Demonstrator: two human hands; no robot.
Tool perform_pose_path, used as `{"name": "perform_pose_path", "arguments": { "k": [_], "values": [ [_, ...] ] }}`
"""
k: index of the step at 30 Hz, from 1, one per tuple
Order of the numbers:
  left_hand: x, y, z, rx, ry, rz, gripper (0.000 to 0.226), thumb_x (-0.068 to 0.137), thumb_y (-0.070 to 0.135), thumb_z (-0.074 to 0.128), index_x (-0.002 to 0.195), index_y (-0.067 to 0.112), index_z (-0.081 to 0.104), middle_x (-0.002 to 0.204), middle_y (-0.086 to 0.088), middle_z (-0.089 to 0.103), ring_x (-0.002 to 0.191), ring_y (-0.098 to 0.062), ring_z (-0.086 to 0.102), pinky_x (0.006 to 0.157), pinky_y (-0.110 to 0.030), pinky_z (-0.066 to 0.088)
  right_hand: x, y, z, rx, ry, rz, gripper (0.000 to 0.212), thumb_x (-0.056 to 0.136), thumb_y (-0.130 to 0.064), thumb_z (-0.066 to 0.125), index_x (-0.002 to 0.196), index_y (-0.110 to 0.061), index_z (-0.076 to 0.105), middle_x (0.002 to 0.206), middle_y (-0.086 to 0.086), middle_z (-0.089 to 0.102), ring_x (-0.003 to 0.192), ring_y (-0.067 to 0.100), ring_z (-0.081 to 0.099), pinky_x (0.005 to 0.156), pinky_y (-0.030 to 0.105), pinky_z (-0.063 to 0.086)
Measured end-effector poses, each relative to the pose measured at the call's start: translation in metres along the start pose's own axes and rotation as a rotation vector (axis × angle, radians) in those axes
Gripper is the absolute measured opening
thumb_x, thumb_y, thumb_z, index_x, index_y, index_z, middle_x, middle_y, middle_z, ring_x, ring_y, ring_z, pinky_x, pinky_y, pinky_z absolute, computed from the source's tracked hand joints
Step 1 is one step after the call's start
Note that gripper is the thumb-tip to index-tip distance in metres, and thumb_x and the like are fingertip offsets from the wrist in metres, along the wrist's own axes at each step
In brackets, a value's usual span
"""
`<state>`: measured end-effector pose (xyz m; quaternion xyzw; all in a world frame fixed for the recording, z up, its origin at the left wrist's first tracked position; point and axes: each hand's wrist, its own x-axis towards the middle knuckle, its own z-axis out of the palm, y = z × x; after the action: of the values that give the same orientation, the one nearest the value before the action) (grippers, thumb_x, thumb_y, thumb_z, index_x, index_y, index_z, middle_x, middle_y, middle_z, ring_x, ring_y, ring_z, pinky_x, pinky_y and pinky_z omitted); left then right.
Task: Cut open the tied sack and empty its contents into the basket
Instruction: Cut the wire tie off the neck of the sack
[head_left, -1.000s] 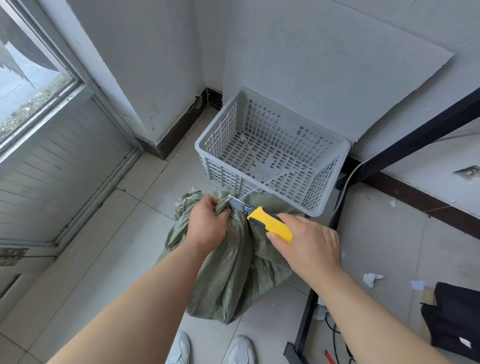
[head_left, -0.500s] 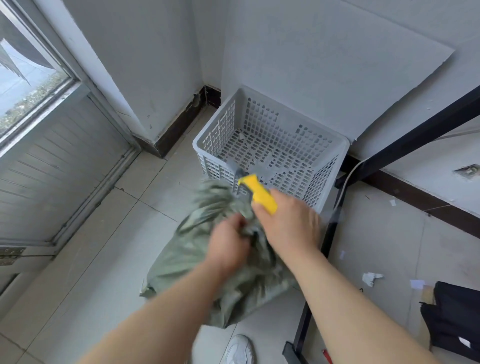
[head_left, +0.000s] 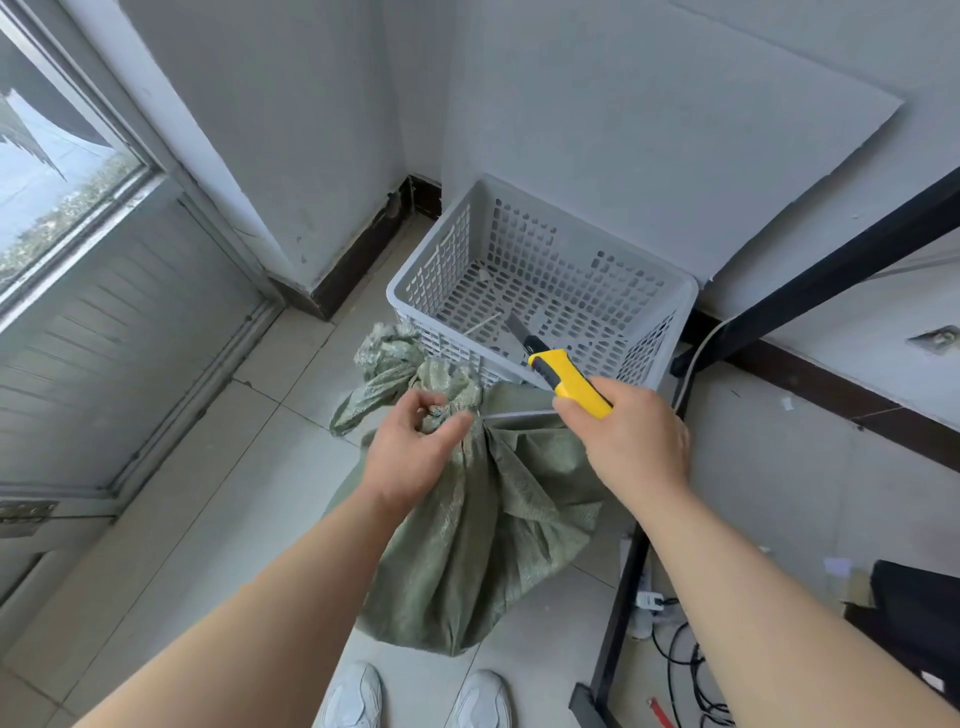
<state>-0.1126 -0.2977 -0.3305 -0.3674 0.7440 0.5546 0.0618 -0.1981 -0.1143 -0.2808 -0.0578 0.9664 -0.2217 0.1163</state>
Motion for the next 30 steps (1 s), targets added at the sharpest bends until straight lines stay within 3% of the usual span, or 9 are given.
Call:
{"name": "perform_pose_path", "arguments": {
  "k": [2,7,9,12,16,20,25,27,30],
  "values": [
    [0.0,0.007,0.0,-0.027,0.058,0.018,0.036,0.082,0.057,0.06,0.08,0.022,0.054,0.068,0.0,0.057,0.059,-0.025,0.056,0.059,-0.032,0.042,0.001,-0.003,-0.005,0.043,0.013,0.029,0.039,0.081,-0.056,0.055,0.071,-0.019,0.061,0.052,0.0,0.05,0.058,0.022,0.055,0.059,0.031,0.044],
    [0.004,0.033,-0.011,-0.139,0.199,-0.055,0.048,0.083,0.052,0.065,0.07,0.007,0.052,0.051,0.0,0.037,0.039,-0.012,0.029,0.038,-0.021,0.028,0.001,-0.018,-0.021,0.133,0.035,-0.025,0.043,0.082,-0.054,0.057,0.069,-0.013,0.057,0.05,0.001,0.044,0.054,0.022,0.048,0.053,0.031,0.039],
    [0.005,0.043,-0.016,-0.129,0.225,-0.089,0.056,0.075,0.059,0.069,0.067,0.006,0.052,0.05,0.0,0.037,0.039,-0.013,0.03,0.038,-0.021,0.028,0.002,-0.027,-0.03,0.177,0.033,-0.074,0.04,0.082,-0.052,0.058,0.071,-0.014,0.058,0.05,0.002,0.043,0.051,0.02,0.045,0.051,0.031,0.037],
    [0.001,0.06,-0.023,-0.088,0.235,-0.137,0.064,0.061,0.067,0.075,0.06,0.017,0.035,0.051,0.003,0.037,0.044,-0.015,0.032,0.046,-0.027,0.029,0.002,-0.04,-0.041,0.227,0.049,-0.125,0.035,0.082,-0.052,0.058,0.073,-0.018,0.059,0.052,0.001,0.046,0.053,0.018,0.046,0.053,0.032,0.038],
    [-0.002,0.071,-0.028,0.093,0.253,-0.145,0.064,0.056,0.06,0.081,0.074,0.018,0.036,0.064,0.003,0.047,0.057,-0.018,0.043,0.052,-0.034,0.034,0.005,-0.053,-0.05,0.248,0.042,-0.166,0.034,0.083,-0.052,0.056,0.074,-0.019,0.06,0.053,0.0,0.046,0.054,0.018,0.046,0.053,0.034,0.039],
    [-0.004,0.076,-0.032,0.174,0.234,-0.042,0.034,0.078,0.035,0.065,0.1,0.024,0.043,0.075,0.0,0.063,0.067,-0.024,0.062,0.065,-0.036,0.049,0.007,-0.058,-0.057,0.179,0.055,-0.138,0.036,0.083,-0.054,0.054,0.079,-0.02,0.063,0.058,0.002,0.054,0.059,0.021,0.053,0.057,0.034,0.044],
    [-0.006,0.079,-0.037,0.168,0.186,0.133,0.019,0.087,0.014,0.05,0.105,0.014,0.045,0.089,-0.01,0.059,0.07,-0.028,0.053,0.057,-0.033,0.038,0.005,-0.06,-0.059,0.124,0.065,-0.097,0.039,0.084,-0.057,0.052,0.081,-0.021,0.065,0.057,0.0,0.055,0.06,0.022,0.055,0.055,0.031,0.041],
    [-0.007,0.079,-0.037,0.163,0.203,0.15,0.015,0.087,0.01,0.048,0.1,0.011,0.041,0.085,-0.008,0.053,0.069,-0.026,0.047,0.056,-0.034,0.035,0.004,-0.06,-0.059,0.103,0.06,-0.081,0.038,0.084,-0.057,0.053,0.082,-0.021,0.066,0.06,-0.001,0.058,0.061,0.021,0.056,0.055,0.028,0.041],
    [-0.01,0.082,-0.036,0.09,0.156,0.132,0.022,0.09,0.005,0.039,0.11,0.015,0.037,0.073,0.005,0.045,0.057,-0.025,0.042,0.054,-0.034,0.035,0.002,-0.06,-0.06,0.086,0.033,-0.074,0.035,0.084,-0.056,0.054,0.081,-0.023,0.066,0.063,0.0,0.061,0.063,0.02,0.058,0.055,0.027,0.04]
  ]
}}
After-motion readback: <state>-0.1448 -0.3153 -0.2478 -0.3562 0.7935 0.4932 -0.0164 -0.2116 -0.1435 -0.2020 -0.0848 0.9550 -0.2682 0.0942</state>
